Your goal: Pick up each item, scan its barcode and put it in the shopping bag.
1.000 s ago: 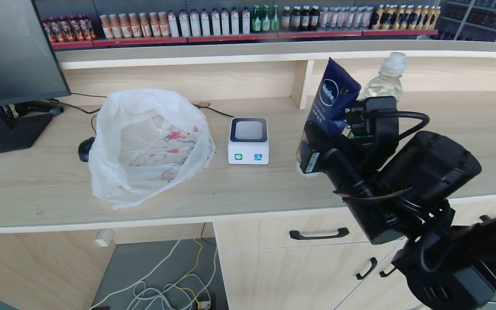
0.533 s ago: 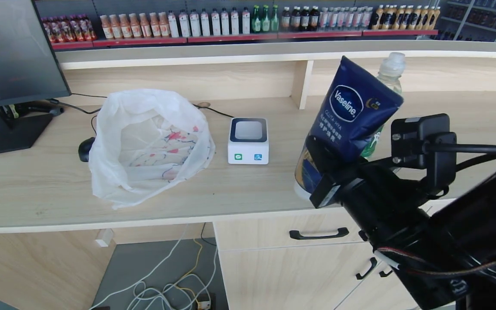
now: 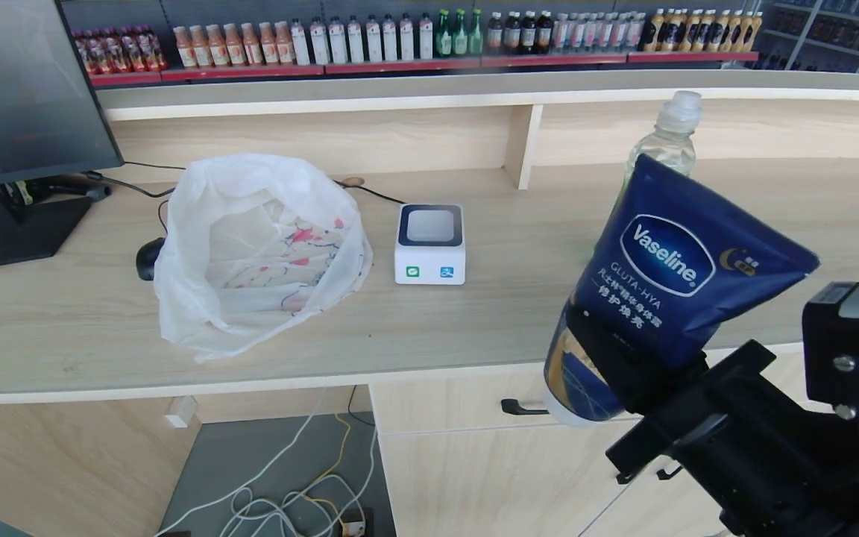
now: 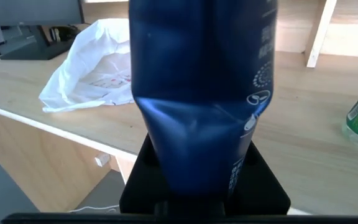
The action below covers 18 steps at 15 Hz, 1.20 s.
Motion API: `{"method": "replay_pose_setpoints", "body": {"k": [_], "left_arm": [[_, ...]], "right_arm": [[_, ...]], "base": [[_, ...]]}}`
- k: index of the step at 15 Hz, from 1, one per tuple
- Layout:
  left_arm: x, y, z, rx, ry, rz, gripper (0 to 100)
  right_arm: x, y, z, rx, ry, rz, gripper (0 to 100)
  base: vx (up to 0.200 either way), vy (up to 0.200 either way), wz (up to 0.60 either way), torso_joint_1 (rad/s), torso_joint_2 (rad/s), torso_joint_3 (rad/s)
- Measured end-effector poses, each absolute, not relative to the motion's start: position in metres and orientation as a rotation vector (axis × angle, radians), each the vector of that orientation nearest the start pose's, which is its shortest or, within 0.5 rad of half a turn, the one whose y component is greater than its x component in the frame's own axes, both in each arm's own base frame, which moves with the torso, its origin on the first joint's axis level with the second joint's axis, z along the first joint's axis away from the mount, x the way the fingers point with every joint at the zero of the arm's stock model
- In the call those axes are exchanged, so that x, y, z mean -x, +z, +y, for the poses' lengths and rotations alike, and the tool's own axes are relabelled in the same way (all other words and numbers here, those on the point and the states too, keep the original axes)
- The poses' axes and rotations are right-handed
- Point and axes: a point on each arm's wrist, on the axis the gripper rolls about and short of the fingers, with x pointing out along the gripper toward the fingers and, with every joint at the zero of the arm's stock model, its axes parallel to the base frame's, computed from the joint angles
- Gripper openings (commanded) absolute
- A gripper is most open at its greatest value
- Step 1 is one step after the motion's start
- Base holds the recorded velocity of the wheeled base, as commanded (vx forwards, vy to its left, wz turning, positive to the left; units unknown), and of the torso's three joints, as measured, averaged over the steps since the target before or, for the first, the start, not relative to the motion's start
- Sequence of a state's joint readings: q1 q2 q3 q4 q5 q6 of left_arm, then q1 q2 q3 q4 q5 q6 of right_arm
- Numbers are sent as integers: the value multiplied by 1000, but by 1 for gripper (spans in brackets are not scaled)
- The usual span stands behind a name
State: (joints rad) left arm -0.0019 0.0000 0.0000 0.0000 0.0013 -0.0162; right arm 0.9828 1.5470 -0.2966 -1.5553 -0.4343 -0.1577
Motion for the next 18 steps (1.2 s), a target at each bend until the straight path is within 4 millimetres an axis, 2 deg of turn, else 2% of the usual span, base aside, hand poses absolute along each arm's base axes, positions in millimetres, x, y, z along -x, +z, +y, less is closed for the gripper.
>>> {"method": "replay_pose_setpoints", "body": {"k": [4,8,10,12,16,18], "left_arm": [[23,75,0,17,-1,0,100],[23,75,0,17,-1,0,100],[23,75,0,17,-1,0,100],[23,75,0,17,0,0,100],[23,75,0,17,-1,0,100],[23,75,0,17,-1,0,100]], "right_arm": [[-106,188,154,-10,552,-295,0],[-100,189,147,151,531,-350,0],[-101,196,159,221,535,-397,0],[-101,204,182,301,557,-460,0],[-105,206,215,408,652,-549,0],[-107,204,223,447,678,-575,0]], "base": [[0,0,0,0,0,0],[0,0,0,0,0,0],[0,0,0,0,0,0],[0,0,0,0,0,0],[0,0,0,0,0,0],[0,0,0,0,0,0]]}}
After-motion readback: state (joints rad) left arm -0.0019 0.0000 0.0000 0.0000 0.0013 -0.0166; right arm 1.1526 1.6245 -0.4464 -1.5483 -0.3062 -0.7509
